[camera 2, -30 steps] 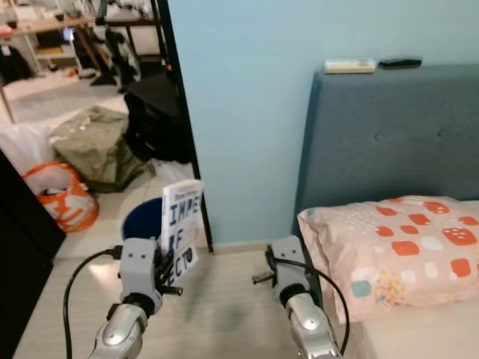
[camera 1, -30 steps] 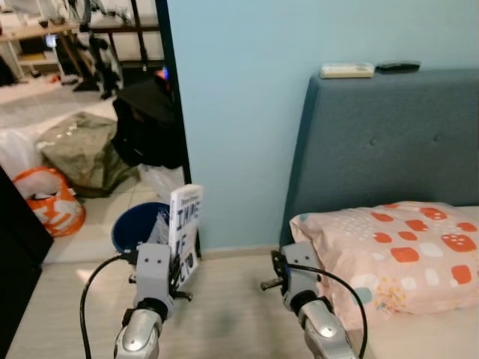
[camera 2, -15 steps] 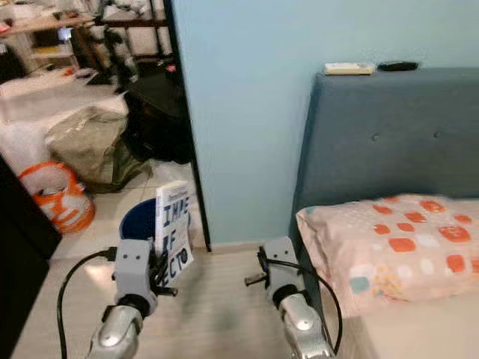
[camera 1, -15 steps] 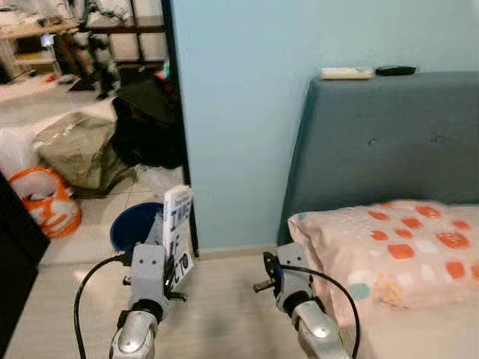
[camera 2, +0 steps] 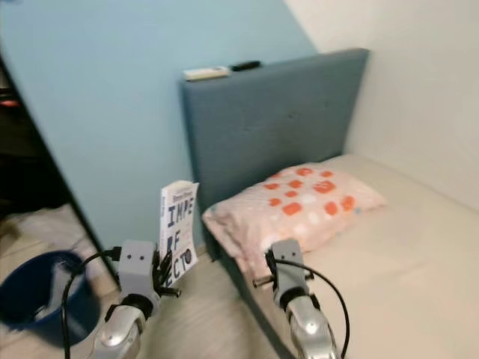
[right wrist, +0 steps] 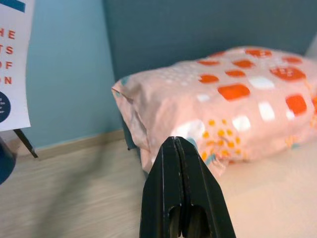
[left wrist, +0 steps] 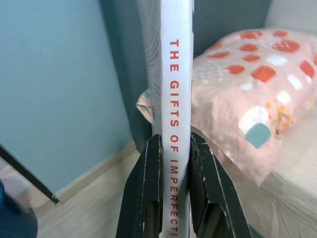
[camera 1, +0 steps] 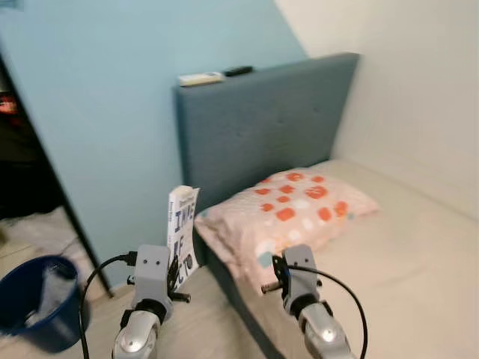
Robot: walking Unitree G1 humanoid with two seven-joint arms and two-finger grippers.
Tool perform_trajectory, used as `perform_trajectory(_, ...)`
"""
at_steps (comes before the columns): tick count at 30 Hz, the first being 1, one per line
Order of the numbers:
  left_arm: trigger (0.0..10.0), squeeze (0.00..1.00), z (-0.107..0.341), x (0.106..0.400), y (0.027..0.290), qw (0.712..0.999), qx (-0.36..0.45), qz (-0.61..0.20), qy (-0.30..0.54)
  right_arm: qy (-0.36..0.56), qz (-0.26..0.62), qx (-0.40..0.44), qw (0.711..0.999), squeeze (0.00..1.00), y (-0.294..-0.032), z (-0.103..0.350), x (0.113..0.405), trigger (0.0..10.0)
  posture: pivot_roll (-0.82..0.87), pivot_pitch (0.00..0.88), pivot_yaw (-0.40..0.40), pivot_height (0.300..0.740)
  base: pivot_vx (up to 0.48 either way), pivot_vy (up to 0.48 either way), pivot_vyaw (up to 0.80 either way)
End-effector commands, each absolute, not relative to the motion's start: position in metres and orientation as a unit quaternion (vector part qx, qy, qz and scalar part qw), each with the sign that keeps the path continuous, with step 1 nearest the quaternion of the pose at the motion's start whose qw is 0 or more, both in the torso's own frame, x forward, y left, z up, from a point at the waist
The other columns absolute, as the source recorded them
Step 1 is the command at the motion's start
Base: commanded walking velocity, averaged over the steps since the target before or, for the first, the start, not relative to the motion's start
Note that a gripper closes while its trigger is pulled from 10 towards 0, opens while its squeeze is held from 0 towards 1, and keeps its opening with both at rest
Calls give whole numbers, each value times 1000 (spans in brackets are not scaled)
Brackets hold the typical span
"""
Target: Clean up the room
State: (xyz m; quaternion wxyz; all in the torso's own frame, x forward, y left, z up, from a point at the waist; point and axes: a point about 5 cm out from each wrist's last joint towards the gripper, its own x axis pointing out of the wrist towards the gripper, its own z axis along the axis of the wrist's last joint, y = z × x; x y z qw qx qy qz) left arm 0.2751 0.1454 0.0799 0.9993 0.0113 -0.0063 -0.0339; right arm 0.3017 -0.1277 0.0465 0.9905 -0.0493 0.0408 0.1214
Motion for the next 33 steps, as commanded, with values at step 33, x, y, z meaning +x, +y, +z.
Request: perform_trajectory(33, 10000, 0, 74, 281, 142, 1000, -6, -14, 8, 62, 111, -51, 991, 0, -139, 43, 301, 10000, -58, 102, -13, 740, 0, 0, -800)
